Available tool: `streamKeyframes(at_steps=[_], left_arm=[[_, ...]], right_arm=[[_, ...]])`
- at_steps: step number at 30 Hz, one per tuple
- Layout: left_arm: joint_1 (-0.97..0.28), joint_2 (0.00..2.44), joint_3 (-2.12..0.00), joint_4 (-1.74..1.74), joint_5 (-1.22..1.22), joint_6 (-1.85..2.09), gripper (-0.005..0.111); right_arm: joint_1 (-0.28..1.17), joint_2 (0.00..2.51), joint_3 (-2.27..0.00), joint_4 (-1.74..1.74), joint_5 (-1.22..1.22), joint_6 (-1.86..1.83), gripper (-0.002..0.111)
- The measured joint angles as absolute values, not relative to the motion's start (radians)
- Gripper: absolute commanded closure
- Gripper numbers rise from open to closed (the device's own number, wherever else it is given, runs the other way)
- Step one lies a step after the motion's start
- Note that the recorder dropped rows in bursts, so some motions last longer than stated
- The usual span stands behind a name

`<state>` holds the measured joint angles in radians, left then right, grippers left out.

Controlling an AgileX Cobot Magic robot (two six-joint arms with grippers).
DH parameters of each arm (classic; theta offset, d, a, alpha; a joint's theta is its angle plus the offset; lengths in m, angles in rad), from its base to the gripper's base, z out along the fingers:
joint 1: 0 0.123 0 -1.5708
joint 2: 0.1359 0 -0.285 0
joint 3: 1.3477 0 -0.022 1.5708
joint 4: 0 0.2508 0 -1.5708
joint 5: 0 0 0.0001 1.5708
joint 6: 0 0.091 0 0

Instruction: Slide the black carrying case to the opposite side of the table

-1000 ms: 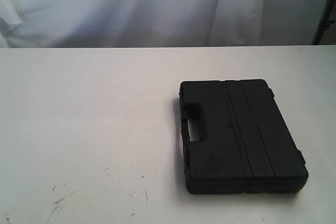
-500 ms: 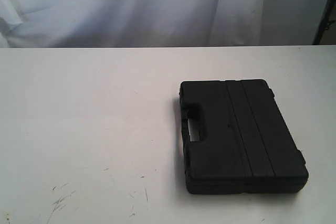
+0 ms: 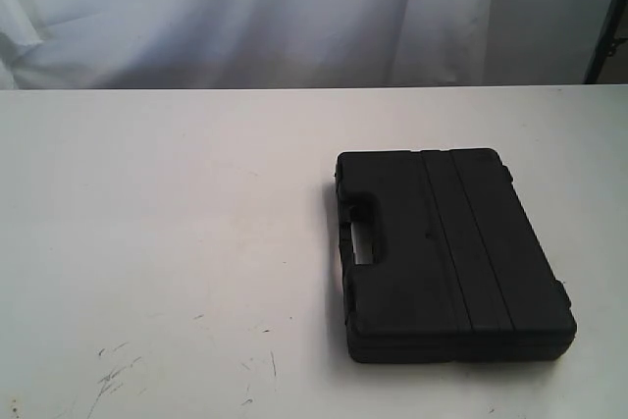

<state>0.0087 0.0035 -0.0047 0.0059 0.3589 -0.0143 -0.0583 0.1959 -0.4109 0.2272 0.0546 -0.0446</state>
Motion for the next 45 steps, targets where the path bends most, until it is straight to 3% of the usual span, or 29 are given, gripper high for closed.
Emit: streamKeyframes(at_steps=[12,29,37,45], left_arm=[[0.009,0.004,-0.005,0.006,0.359,-0.014,0.107],[0.009,0.004,-0.005,0.006,0.359,-0.014,0.107],[0.009,0.004,-0.005,0.006,0.359,-0.014,0.107],[0.009,0.004,-0.005,0.006,0.359,-0.014,0.107]], right_arm=[[-0.058,0.561,-0.606,0.243,0.362,-0.049,0.108],[0.058,0.946,-0.631,0.488,0.677,-0.261,0.108],[0.058,0.946,-0.636,0.668,0.582,-0.333,0.108],[0.058,1.025,-0.764,0.708,0.634,-0.402,0.108]])
